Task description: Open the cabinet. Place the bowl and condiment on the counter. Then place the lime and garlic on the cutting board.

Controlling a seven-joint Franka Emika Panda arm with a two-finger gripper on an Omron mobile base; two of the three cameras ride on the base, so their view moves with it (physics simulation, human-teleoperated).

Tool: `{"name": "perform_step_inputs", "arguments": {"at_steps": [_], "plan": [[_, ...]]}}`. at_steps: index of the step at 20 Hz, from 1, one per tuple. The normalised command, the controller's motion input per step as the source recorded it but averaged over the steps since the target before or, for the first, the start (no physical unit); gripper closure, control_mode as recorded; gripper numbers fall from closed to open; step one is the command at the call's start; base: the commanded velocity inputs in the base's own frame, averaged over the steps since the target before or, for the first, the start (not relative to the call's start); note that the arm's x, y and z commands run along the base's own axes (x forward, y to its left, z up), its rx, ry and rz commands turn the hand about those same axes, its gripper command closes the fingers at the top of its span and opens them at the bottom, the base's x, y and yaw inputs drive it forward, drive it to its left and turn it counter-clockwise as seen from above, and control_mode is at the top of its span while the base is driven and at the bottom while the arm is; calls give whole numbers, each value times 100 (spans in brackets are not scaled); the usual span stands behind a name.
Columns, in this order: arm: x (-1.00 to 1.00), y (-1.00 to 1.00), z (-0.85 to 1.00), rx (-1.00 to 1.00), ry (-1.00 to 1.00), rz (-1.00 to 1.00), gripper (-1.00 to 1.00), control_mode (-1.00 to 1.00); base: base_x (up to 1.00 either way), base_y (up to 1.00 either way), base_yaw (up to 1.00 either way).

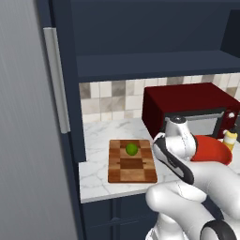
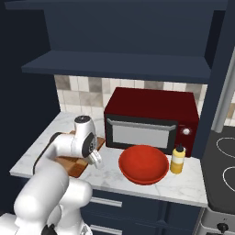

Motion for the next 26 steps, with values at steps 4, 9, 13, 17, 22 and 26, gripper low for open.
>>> {"name": "perform_step_inputs", "arguments": {"at_steps": [4,9,13,17,22,26], "plan": [[22,48,1,0,0,0,100,-100,0,0,0],[30,46,0,0,0,0,100,-100,0,0,0],[28,42,-5,0,0,0,100,-100,0,0,0],[25,35,-17,0,0,0,100,-100,0,0,0],[7,13,-19,0,0,0,100,-100,0,0,0],[0,11,-19,0,0,0,100,-100,0,0,0]]}}
